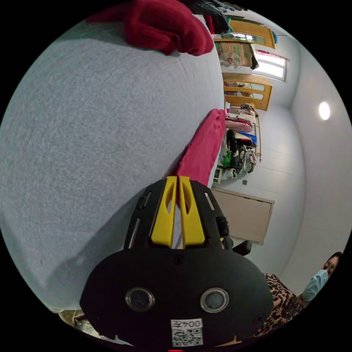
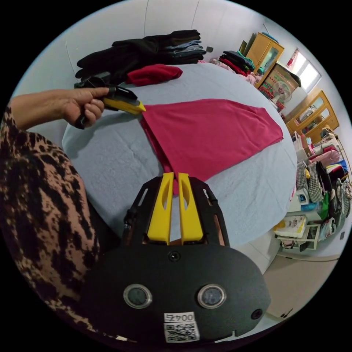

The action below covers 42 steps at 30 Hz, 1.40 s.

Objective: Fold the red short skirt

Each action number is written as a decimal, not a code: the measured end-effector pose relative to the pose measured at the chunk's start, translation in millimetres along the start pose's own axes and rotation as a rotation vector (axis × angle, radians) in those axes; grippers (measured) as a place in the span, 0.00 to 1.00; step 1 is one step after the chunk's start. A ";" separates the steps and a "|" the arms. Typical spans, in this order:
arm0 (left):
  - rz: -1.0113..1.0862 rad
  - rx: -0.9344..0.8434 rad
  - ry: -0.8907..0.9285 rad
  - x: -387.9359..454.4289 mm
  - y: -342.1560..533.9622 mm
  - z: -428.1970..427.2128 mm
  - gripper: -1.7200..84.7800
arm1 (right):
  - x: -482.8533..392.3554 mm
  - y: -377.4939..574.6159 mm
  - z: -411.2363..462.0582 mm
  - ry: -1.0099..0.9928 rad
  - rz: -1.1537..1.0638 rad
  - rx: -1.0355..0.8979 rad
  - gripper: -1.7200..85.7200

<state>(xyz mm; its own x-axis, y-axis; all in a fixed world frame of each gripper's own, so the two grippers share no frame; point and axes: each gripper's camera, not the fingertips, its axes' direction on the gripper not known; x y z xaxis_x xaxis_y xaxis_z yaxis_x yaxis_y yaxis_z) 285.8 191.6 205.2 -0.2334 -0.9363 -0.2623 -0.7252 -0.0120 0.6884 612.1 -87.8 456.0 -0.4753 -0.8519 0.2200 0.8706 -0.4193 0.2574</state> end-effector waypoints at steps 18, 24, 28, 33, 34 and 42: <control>0.017 0.072 0.074 -18.2 16.8 -31.1 0.05 | -66.4 -157.4 85.5 -0.051 -0.324 -0.026 0.11; 0.024 0.072 0.097 -19.6 14.3 -33.9 0.06 | -37.5 -166.4 106.3 -0.088 -0.203 -0.071 0.06; 0.034 0.073 0.119 -18.3 8.2 -33.4 0.08 | -1.2 -167.8 112.7 -0.259 -0.065 -0.073 0.04; 0.051 0.040 0.119 -12.7 -3.8 -25.3 0.11 | 26.8 -162.3 118.7 -0.390 0.023 -0.060 0.04; 0.053 0.035 0.119 -11.3 -6.3 -23.2 0.12 | 31.3 -160.7 119.7 -0.411 0.039 -0.057 0.04; 0.067 0.033 0.134 -1.8 -22.0 -15.6 0.14 | 35.3 -150.1 121.7 -0.450 0.038 -0.041 0.05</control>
<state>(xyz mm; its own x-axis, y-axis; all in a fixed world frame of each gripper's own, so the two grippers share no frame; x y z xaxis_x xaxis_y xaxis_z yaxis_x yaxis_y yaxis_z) 312.3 188.1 201.0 -0.1953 -0.9731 -0.1227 -0.7322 0.0614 0.6783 449.1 -16.7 539.6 -0.4427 -0.6497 0.6180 0.8887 -0.4097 0.2058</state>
